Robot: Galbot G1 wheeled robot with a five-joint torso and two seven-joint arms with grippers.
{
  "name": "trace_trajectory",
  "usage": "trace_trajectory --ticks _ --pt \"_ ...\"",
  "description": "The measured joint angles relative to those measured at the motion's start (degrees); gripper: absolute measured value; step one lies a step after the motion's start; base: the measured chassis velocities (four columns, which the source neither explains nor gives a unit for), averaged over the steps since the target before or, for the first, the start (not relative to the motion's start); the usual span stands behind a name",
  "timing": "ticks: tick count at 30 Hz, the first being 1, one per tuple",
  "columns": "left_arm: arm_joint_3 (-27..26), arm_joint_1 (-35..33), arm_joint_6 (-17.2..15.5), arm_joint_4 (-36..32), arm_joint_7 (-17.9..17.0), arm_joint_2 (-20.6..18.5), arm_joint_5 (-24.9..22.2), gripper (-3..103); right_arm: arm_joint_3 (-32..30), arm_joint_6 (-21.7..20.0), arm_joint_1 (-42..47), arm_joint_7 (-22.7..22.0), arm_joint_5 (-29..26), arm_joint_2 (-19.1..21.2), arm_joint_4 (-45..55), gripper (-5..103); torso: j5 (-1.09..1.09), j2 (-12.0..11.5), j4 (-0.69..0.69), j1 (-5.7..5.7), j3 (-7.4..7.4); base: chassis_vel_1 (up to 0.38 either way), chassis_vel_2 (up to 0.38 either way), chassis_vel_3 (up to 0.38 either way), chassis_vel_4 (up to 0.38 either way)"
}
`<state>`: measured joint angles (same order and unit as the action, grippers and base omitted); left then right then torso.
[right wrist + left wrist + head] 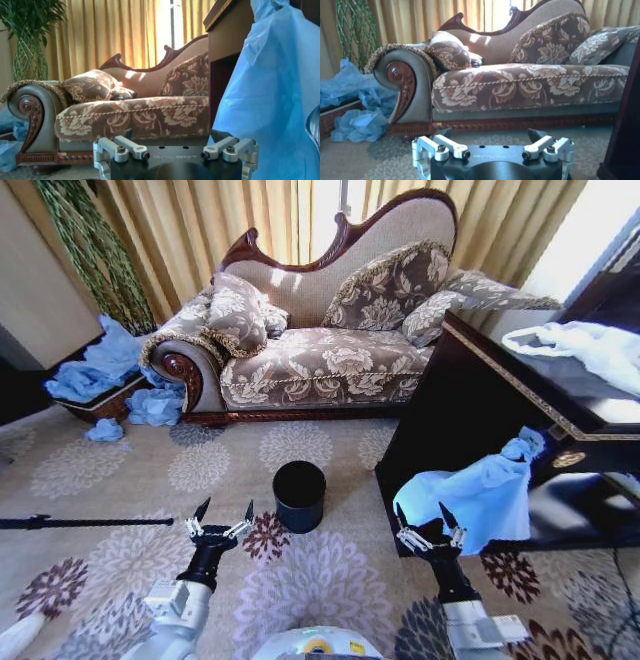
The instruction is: Place a garbage bag over the trash bin.
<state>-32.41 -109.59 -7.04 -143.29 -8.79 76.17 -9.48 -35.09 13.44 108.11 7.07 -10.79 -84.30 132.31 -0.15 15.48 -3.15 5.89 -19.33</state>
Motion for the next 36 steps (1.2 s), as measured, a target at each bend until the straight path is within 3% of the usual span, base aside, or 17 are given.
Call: trace_trajectory --ticks 13,18,23,36 --pt "1.18 0.13 -0.62 0.05 -0.83 0.18 -0.45 100 0.18 1.72 0.9 -0.37 1.15 0.07 -0.92 100 0.0 0.0 0.0 0.0 0.0 0.0 0.0 0.0 0.0" --pt "2.13 0.07 -2.26 0.05 -1.67 -0.03 -3.69 100 0.23 2.71 1.27 -0.09 1.62 -0.21 -1.43 100 0.0 0.0 0.0 0.0 0.0 0.0 0.0 0.0 0.0" --pt "2.42 0.74 -3.56 0.05 -2.03 -1.55 -7.24 100 0.04 2.56 1.32 -0.04 1.08 0.25 -1.13 100 0.0 0.0 0.0 0.0 0.0 0.0 0.0 0.0 0.0" --pt "1.62 1.38 -3.47 0.05 -1.77 -2.8 -7.62 100 0.13 0.8 0.94 -1.2 0.38 0.38 -1.38 100 0.0 0.0 0.0 0.0 0.0 0.0 0.0 0.0 0.0"
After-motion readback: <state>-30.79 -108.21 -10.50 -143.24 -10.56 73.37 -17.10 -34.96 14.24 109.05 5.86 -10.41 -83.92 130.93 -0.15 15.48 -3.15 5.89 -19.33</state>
